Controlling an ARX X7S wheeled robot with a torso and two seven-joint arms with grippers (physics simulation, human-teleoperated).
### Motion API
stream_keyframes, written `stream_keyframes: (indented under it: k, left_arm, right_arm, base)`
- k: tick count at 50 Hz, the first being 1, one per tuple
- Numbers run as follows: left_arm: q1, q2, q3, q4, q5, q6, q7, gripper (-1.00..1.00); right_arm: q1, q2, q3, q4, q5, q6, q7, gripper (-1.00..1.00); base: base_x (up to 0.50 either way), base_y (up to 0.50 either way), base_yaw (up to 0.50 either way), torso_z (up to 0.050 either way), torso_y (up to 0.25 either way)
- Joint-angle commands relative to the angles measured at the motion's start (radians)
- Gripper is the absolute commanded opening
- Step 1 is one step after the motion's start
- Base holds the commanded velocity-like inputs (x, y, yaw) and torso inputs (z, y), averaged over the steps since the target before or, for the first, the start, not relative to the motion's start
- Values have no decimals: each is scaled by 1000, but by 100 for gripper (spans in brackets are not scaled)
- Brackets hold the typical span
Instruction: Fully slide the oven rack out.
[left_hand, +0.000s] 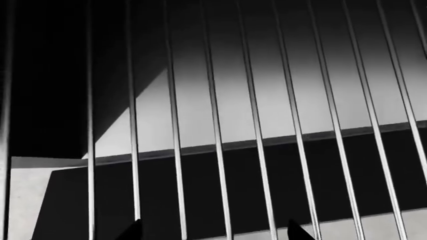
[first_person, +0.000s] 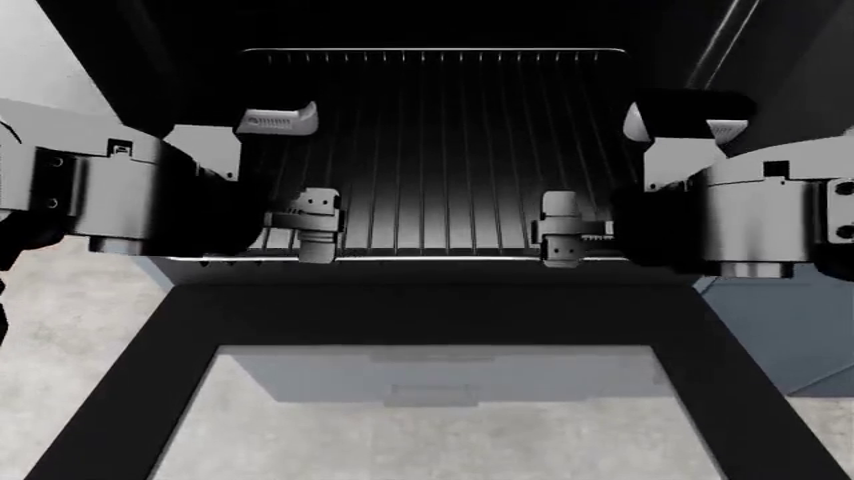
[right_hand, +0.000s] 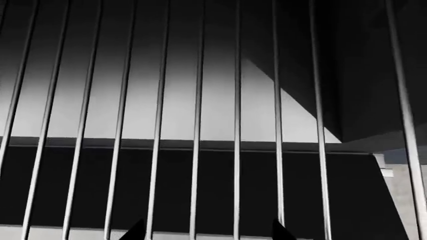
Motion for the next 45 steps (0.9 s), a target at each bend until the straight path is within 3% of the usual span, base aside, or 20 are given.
stream_keyframes:
  k: [1,22,33,45]
  left_arm:
    - [171,-46,99,26,-57,18,-72,100]
    - [435,-191,164,329,-171,110,-194,100]
    - [592,-293,181,481,-184,184,-203,100]
    - [660,-380,260,594,-290,206,-289,100]
  right_arm:
    - [-310,74,-117,-137,140,-36,75,100]
    - [-502,208,-138,-434,222,-166,152,100]
    - [-619,265,-146,-556,218,-221,126,100]
    - [-827,373,-154,-708,185,-325,55,100]
  base:
    - [0,0,0,0,-24]
    - [-4,0,-3,0,-27]
    - [-2,-1,-3,0,-32]
    - [-4,0,0,0,-35]
